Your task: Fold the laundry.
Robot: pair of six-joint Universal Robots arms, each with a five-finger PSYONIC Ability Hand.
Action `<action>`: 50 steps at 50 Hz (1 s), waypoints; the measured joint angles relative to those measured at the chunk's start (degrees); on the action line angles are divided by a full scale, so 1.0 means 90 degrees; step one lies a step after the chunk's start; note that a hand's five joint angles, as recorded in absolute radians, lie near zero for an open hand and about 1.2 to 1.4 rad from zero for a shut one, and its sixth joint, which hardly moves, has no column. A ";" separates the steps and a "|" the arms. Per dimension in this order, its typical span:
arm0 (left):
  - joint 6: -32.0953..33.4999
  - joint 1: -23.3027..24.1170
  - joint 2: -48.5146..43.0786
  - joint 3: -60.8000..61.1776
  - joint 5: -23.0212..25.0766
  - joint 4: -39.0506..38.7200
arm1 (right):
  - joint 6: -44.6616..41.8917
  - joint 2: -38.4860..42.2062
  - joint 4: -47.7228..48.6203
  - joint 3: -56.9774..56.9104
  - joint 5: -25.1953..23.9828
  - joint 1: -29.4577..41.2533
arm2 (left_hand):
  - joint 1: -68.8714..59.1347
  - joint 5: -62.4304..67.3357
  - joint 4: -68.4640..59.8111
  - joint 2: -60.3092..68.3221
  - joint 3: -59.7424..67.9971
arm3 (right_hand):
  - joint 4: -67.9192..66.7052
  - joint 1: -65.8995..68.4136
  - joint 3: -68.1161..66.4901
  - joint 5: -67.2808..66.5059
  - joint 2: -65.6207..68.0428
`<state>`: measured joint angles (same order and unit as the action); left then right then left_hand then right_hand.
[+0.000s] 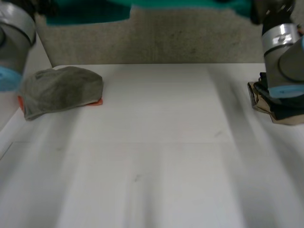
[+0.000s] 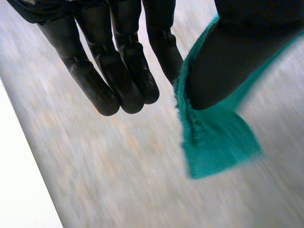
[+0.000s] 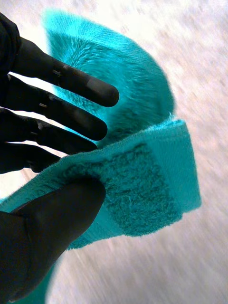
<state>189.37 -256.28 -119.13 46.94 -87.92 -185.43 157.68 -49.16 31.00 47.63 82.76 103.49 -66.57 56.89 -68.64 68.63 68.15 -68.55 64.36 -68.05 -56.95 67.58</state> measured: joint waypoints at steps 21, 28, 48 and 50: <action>0.1001 -0.0091 -0.0567 0.2961 0.0732 0.0572 | -0.2056 0.0256 -0.2026 0.3015 -0.0253 0.0021 | 0.0000 0.0000 -0.0001 0.0000 0.0000 | -0.0001 0.0000 0.0000 0.0000 0.0000; 0.1227 -0.0130 -0.0193 0.3136 0.0869 0.0540 | -0.2002 -0.0141 -0.1987 0.3436 -0.0157 -0.0010 | 0.0000 0.0000 -0.0001 0.0000 0.0000 | 0.1752 -0.1405 0.1717 0.1625 -0.1758; 0.0850 -0.0334 0.0079 0.2959 0.0863 0.0501 | -0.3442 -0.0559 -0.0694 0.4786 -0.1200 0.0386 | 0.0000 0.0000 -0.0001 0.0000 0.0000 | 0.2601 -0.2095 0.2478 0.2524 -0.2477; 0.0829 -0.0354 0.0080 0.2949 0.0872 0.0502 | -0.3632 -0.0551 -0.0744 0.4818 -0.1323 0.0342 | 0.0000 0.0000 -0.0001 0.0000 0.0000 | 0.2570 -0.2076 0.2464 0.2434 -0.2464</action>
<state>196.83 -259.47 -118.42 73.48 -80.07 -180.91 125.00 -54.12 24.30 90.99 70.86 106.57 -66.57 56.89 -68.65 68.63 68.15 -45.43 45.68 -45.88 -35.04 45.40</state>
